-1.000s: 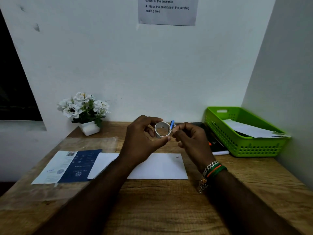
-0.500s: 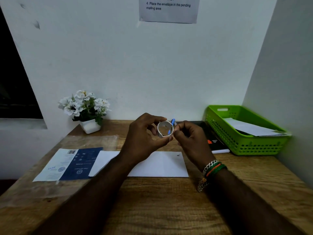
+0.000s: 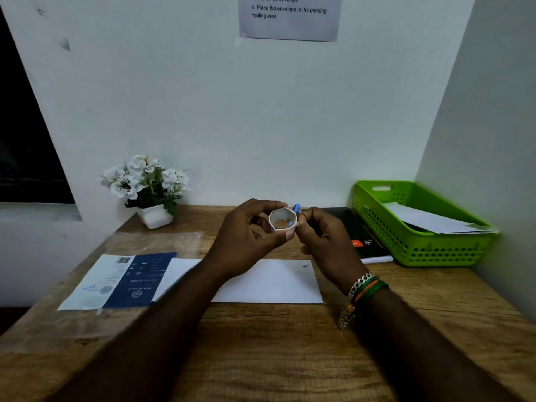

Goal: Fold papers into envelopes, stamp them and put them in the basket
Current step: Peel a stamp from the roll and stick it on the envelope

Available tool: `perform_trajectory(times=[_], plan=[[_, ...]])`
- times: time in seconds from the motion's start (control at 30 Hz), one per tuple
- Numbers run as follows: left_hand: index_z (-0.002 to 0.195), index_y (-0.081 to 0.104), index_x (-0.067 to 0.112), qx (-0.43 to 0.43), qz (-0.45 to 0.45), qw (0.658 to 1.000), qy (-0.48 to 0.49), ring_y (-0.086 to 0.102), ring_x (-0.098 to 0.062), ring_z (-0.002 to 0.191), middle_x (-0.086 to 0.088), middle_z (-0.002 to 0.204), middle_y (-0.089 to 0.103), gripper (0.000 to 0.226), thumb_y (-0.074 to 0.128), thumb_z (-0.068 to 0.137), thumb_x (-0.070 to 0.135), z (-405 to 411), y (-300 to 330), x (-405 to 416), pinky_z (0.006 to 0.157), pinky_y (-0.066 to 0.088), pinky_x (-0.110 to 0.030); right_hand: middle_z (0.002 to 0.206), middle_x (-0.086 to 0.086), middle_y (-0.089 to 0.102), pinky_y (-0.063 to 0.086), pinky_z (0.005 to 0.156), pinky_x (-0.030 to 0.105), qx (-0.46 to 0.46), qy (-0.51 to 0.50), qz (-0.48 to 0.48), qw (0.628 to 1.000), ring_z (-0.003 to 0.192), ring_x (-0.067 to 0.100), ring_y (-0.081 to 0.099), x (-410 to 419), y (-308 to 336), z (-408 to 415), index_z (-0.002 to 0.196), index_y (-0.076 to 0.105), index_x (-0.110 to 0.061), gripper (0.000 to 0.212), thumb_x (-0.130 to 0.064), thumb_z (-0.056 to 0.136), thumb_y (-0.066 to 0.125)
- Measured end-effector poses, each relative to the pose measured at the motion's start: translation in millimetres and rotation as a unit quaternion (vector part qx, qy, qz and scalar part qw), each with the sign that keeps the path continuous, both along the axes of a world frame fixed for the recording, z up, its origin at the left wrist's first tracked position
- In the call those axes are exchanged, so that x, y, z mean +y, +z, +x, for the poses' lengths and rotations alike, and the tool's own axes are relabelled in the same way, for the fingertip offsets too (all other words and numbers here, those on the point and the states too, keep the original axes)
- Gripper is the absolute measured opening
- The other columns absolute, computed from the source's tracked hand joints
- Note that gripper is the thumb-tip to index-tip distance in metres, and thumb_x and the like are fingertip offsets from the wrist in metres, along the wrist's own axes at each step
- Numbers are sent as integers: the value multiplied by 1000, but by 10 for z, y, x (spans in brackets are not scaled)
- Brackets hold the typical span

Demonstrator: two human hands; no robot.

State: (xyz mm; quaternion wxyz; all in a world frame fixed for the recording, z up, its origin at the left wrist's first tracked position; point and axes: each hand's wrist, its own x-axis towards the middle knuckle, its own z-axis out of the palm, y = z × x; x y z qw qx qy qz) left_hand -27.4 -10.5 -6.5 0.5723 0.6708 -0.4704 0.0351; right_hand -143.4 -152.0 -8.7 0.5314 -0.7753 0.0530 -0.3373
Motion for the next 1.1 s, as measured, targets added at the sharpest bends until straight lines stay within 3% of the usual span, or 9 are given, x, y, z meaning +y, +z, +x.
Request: perform_trajectory(times=[0.13, 0.43, 0.6, 0.73, 0.8, 0.97, 1.1], plan=[[119, 74, 27, 19, -5, 1000, 14, 71, -12, 83, 9, 113, 73, 43, 89, 79, 33, 17, 3, 7, 73, 59, -25, 81, 14, 65, 49, 61, 31, -7, -11, 51, 999, 71, 11, 58, -26, 26, -33, 84, 66, -10, 13, -14, 96, 63], [113, 75, 28, -6, -9, 999, 41, 67, -9, 76, 14, 101, 71, 45, 93, 72, 36, 28, -16, 4, 67, 54, -20, 80, 6, 74, 55, 60, 31, -36, -51, 8, 998, 74, 28, 68, -15, 0, -21, 82, 74, -16, 7, -16, 90, 75], [117, 74, 28, -19, 2, 999, 37, 67, -12, 78, 12, 105, 70, 48, 91, 74, 38, 48, -37, 3, 68, 54, -20, 77, -1, 72, 54, 57, 25, -16, -28, 8, 999, 74, 11, 64, -23, -12, -5, 82, 70, -16, 13, -14, 95, 68], [122, 72, 27, -10, 17, 1000, 9, 69, -10, 83, 10, 109, 71, 46, 87, 80, 38, 39, -34, 2, 73, 57, -22, 91, 8, 70, 54, 63, 26, 9, 22, 7, 1000, 76, 5, 59, -26, -14, -9, 90, 64, -12, 13, -16, 100, 58], [126, 70, 29, -1, 36, 999, -4, 69, -9, 89, 11, 113, 71, 46, 83, 84, 40, 50, -40, -3, 76, 57, -22, 88, 0, 67, 54, 65, 25, 21, 39, 3, 999, 75, 2, 57, -32, -6, -20, 92, 63, -10, 15, -19, 101, 55], [133, 64, 37, 23, 74, 996, -38, 67, -7, 103, 12, 121, 68, 45, 75, 90, 47, 105, -78, 2, 91, 59, -36, 75, -10, 55, 52, 65, 22, 57, 70, 14, 996, 72, 4, 52, -59, 34, -47, 89, 60, -13, 18, -17, 104, 52], [136, 60, 44, 46, 86, 994, -54, 66, -6, 109, 12, 126, 66, 52, 68, 87, 59, 122, -105, 5, 94, 59, -45, 80, 2, 51, 52, 65, 20, 70, 82, 15, 994, 74, 8, 51, -50, 40, -53, 88, 59, -15, 20, -17, 105, 50]])
